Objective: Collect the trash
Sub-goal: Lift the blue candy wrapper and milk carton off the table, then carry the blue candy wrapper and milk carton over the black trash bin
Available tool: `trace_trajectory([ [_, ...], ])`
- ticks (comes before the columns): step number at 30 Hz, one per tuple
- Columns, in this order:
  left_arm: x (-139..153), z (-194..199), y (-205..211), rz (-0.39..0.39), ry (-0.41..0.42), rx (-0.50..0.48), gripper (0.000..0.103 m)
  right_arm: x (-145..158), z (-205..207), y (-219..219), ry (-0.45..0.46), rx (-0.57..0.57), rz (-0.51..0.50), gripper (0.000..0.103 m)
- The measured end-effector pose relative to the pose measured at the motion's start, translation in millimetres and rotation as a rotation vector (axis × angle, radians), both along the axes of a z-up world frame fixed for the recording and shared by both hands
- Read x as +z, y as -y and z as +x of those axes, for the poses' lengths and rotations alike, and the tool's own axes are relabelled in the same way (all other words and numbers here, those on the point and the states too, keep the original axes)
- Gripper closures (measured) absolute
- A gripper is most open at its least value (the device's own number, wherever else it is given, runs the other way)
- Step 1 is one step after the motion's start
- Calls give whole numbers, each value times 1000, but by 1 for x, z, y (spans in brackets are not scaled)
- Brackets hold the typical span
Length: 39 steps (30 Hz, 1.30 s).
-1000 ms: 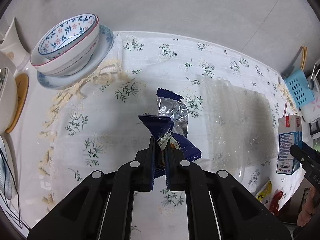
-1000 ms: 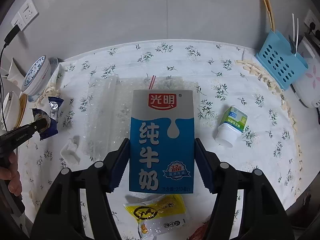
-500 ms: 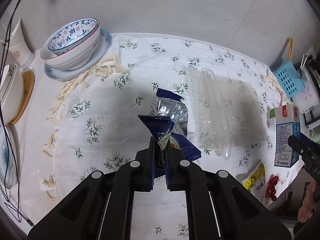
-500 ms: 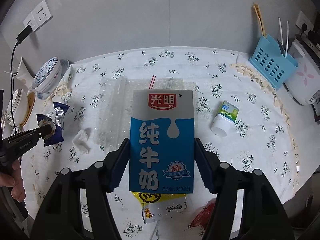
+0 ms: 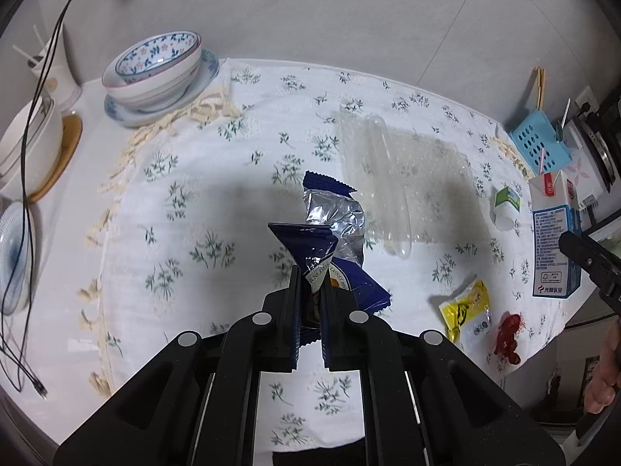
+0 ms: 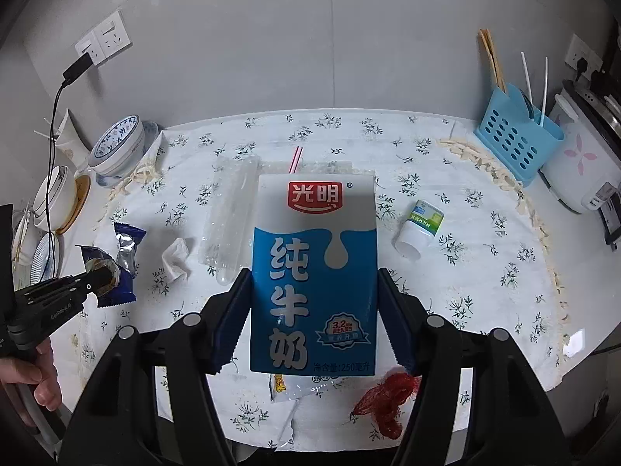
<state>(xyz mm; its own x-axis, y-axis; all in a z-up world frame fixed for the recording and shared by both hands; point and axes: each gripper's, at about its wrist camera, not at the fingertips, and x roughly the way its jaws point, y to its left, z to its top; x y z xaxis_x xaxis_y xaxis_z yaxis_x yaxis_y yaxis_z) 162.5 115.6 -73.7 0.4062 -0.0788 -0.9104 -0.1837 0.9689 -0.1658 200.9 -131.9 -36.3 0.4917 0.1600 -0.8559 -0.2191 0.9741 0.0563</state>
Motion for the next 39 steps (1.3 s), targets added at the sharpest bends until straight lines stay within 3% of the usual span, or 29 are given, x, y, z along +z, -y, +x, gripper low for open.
trace_trajectory([
  [20, 2, -74, 50, -9, 4, 16, 96, 1, -76, 28, 38, 71, 21, 42],
  [39, -10, -128, 102, -12, -3, 15, 96, -18, -127, 64, 1, 102, 40, 42],
])
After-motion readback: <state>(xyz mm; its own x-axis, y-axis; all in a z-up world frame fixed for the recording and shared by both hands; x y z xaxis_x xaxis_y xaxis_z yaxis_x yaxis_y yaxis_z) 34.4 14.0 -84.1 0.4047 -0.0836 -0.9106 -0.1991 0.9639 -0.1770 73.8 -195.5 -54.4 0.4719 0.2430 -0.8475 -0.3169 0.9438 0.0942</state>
